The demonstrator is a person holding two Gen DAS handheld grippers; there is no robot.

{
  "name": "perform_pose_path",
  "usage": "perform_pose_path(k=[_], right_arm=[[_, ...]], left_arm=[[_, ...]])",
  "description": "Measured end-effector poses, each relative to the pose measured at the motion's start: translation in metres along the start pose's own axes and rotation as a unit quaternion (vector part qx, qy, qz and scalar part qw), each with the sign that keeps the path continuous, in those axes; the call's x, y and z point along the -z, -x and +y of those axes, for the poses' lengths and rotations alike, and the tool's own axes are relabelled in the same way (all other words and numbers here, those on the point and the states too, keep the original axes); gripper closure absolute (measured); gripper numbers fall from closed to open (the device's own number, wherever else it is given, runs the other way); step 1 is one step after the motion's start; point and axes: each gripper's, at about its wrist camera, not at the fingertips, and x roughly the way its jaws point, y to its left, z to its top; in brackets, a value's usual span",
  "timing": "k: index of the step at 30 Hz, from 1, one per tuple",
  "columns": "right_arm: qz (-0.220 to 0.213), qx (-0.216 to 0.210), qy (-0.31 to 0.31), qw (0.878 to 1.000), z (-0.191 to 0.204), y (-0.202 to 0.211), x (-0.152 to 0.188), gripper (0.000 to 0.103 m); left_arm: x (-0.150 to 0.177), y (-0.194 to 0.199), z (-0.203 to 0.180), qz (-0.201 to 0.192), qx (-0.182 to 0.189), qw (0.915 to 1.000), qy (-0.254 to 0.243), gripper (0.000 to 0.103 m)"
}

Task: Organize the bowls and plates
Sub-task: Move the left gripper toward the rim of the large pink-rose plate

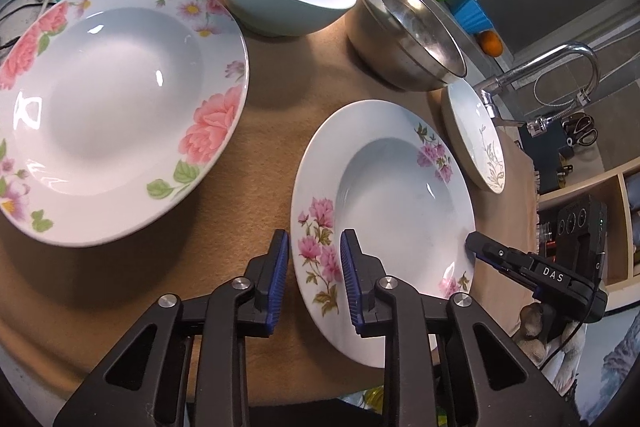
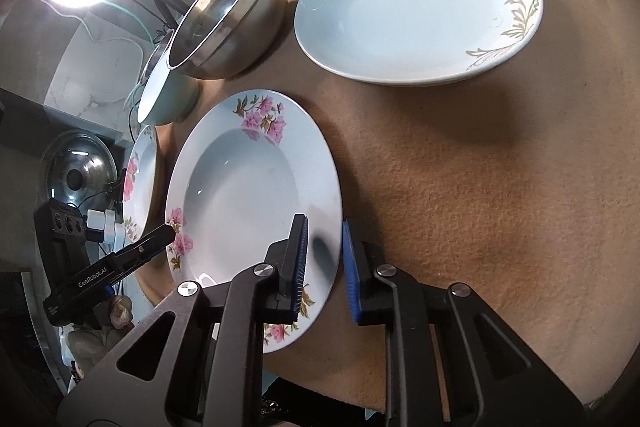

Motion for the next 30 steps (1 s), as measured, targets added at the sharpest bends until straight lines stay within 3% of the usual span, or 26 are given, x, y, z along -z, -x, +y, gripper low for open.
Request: perform_pose_path(k=[30], right_arm=[[0.017, 0.013, 0.026, 0.999, 0.006, 0.003, 0.023, 0.088]], left_arm=[[0.015, 0.0, -0.006, 0.003, -0.015, 0.9998, -0.016, 0.081]])
